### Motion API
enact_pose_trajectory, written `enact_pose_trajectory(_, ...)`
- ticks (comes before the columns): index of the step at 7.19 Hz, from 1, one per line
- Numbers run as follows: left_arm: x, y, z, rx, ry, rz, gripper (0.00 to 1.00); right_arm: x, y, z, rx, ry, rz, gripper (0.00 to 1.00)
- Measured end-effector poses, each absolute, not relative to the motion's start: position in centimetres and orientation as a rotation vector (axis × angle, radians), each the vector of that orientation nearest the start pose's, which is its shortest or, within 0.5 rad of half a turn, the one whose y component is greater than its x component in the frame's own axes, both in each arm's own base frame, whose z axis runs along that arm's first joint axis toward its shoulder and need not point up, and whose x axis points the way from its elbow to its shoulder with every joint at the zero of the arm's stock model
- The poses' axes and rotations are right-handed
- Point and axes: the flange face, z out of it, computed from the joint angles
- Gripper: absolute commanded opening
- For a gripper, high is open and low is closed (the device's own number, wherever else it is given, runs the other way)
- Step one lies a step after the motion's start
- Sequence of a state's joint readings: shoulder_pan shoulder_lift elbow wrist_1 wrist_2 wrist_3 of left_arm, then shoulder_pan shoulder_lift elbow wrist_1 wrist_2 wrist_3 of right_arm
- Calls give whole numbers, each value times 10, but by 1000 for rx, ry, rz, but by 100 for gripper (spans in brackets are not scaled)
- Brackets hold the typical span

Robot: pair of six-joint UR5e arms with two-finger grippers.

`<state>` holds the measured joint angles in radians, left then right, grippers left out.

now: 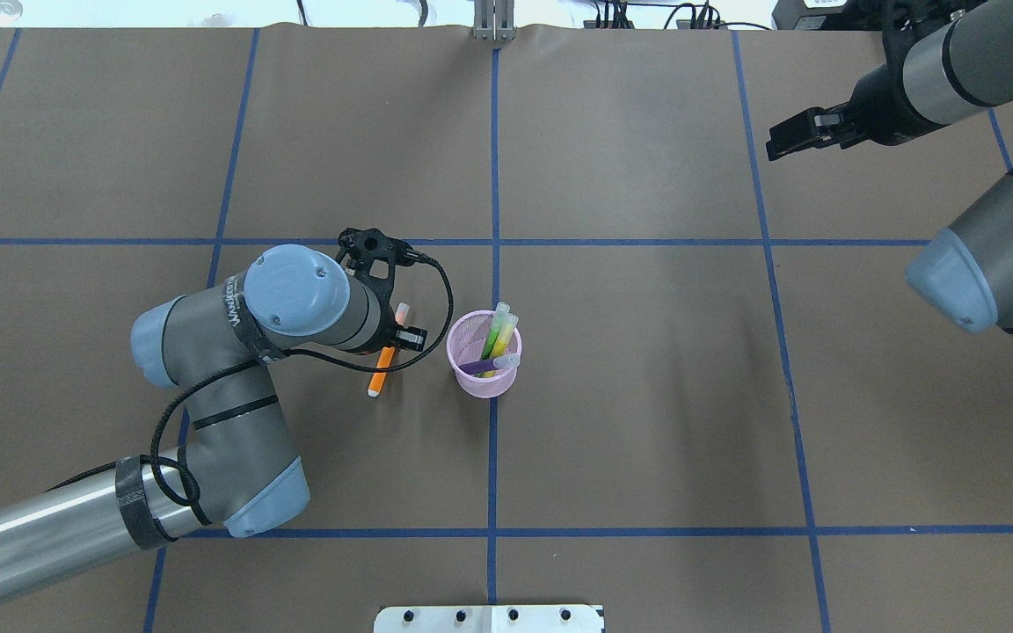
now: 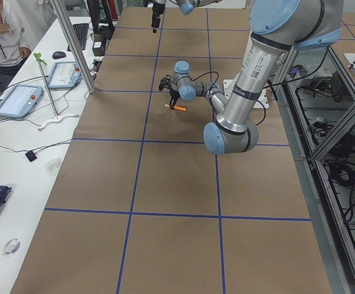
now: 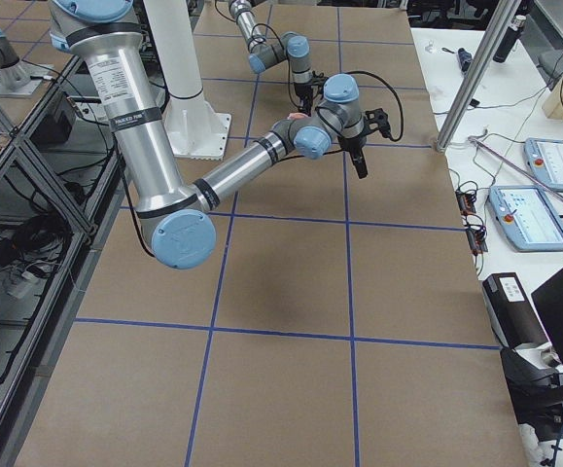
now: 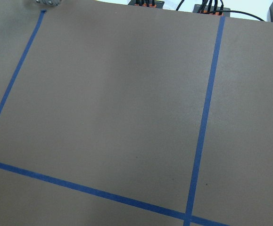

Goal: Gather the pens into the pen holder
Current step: 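Lower the left gripper onto the orange marker and close on it, then lift the orange marker and carry it above the cup with the left gripper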

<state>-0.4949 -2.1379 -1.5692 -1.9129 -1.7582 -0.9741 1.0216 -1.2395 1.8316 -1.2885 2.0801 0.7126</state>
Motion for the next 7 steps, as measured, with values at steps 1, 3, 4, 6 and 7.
enact_pose_trajectory(1,557,-432,287,331,876,180,0,-238,-551,325,409,-887,-72,99)
enact_pose_trajectory(3,535,-439,257,464,945,181,0,-238,-551,325,409,-888,-72,99)
enact_pose_trajectory(4,524,-440,238,568,1029,190,0,-238,-551,324,410,-888,-72,99)
enact_pose_trajectory(6,502,-432,205,773,1266,196,0,-238,-551,324,411,-889,-73,99)
enact_pose_trajectory(7,494,-427,195,863,1367,186,0,-238,-551,323,412,-889,-73,99)
